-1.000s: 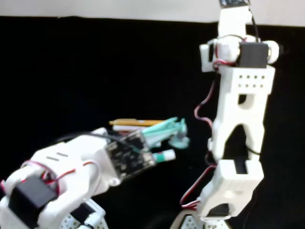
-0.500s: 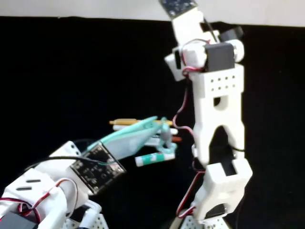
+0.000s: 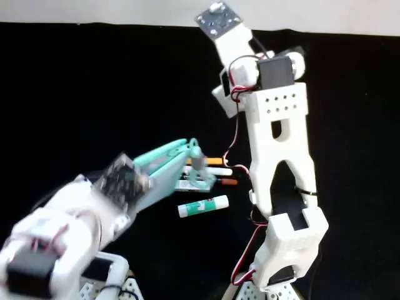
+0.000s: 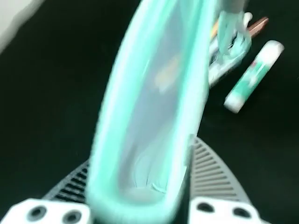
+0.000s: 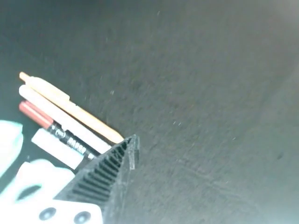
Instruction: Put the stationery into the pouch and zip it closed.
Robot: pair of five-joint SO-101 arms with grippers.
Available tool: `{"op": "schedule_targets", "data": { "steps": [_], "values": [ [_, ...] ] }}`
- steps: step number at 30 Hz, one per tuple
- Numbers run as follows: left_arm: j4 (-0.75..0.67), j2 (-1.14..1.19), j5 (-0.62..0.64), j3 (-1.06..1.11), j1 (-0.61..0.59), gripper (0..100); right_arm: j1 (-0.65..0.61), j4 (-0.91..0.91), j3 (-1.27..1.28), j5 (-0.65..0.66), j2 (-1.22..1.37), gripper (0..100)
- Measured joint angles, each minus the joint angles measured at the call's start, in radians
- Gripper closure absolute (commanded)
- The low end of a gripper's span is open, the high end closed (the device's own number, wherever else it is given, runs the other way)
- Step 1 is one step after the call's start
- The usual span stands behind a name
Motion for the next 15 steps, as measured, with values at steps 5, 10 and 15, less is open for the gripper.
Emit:
{"op": "schedule_targets", "data": {
  "steps": [5,10,15],
  "values": [
    [0.006,-0.008,-0.026,0.012,-0.063,77,-0.020,0.000,0.015,0.005,0.000,36.1],
    [0.006,-0.008,-0.028,0.012,-0.075,78,-0.089,0.000,0.023,-0.021,0.000,36.1],
    [0.008,-0.005,-0.028,-0.015,-0.104,78,-0.115,-0.081,0.143,-0.077,0.000,36.1]
  ]
}}
